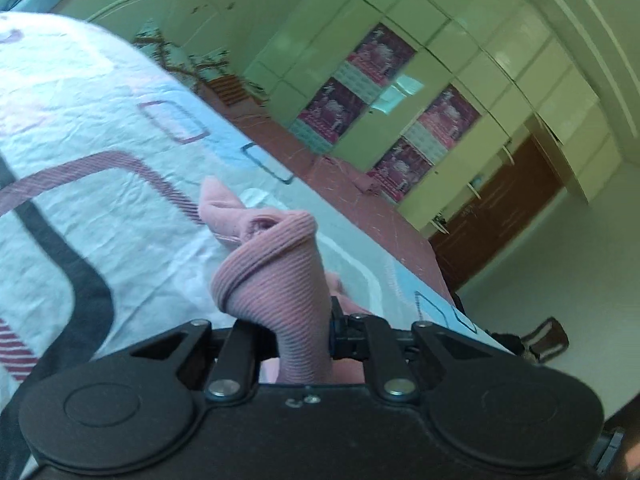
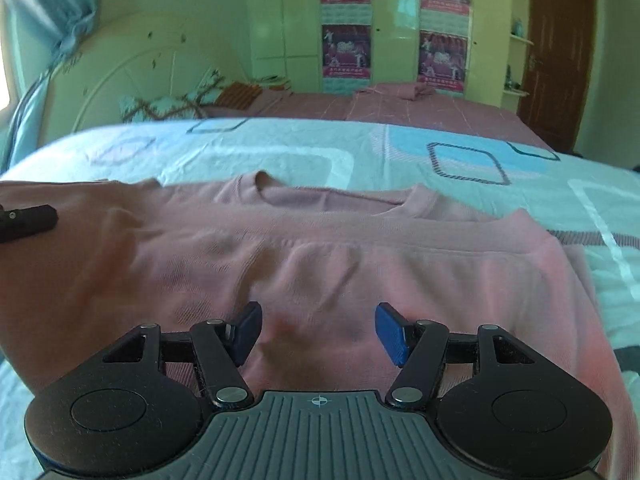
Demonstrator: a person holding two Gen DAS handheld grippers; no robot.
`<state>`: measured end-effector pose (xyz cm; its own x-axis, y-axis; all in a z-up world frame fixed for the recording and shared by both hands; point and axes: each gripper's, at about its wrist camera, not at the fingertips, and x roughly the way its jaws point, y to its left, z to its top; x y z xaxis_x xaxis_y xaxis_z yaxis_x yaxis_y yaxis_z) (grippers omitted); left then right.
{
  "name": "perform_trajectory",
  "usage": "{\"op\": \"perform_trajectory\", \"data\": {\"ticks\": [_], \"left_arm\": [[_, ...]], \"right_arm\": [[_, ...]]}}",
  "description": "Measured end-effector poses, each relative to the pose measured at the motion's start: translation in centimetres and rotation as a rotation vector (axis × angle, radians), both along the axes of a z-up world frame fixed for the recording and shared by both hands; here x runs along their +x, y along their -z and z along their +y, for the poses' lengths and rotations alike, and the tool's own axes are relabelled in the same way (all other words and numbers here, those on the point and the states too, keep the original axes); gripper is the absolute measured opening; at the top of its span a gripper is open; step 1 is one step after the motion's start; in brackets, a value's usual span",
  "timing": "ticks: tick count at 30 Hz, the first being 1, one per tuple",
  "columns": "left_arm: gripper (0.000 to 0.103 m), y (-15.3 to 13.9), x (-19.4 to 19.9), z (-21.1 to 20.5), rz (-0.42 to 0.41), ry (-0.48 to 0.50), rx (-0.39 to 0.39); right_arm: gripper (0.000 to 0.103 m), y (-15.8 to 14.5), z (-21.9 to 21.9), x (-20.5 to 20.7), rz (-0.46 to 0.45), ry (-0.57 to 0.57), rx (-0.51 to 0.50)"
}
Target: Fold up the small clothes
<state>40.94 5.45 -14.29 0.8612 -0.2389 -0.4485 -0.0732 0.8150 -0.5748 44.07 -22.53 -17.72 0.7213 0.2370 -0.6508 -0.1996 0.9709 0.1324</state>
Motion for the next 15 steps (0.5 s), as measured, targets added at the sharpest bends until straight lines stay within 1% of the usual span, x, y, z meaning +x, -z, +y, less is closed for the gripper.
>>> {"op": "perform_trajectory", "data": {"ticks": [2,4,8,10,11,13,14,15], "left_arm": [[0.012,-1.4,0.9,-3.0,-0.035,0.088,0.046],[0.012,-2.2,1.7,-6.3,-0.066,0.177,0.082],[0.012,-2.1,3.1,-13.5,-0.096,0.363,0.124],[0.012,-1.2,3.2,-17.0,-0.095,0.456,0.151],[0.012,-0.3,3.1,-19.0,-0.089,0.506,0.178],[0.013,1.9,2.7,-22.4,-0.036,0.61,0.249],[0.017,3.1,2.4,-23.8,-0.002,0.653,0.28],[0.019,4.3,1.9,-24.9,0.029,0.686,0.335]], "right_arm": [[0.062,-0.8,-1.9,-0.4,0.004,0.031,0.047],[0.062,-1.4,-4.0,-0.8,-0.002,0.06,0.063],[0.062,-2.3,-9.4,-1.8,-0.005,0.157,0.085],[0.062,-2.4,-12.4,-2.5,0.0,0.221,0.084],[0.062,-2.4,-13.8,-2.9,0.003,0.253,0.077],[0.062,-2.2,-16.6,-3.7,0.013,0.312,0.069],[0.062,-2.1,-17.9,-4.2,0.022,0.338,0.07],[0.062,-2.1,-18.9,-4.5,0.027,0.358,0.073]]}}
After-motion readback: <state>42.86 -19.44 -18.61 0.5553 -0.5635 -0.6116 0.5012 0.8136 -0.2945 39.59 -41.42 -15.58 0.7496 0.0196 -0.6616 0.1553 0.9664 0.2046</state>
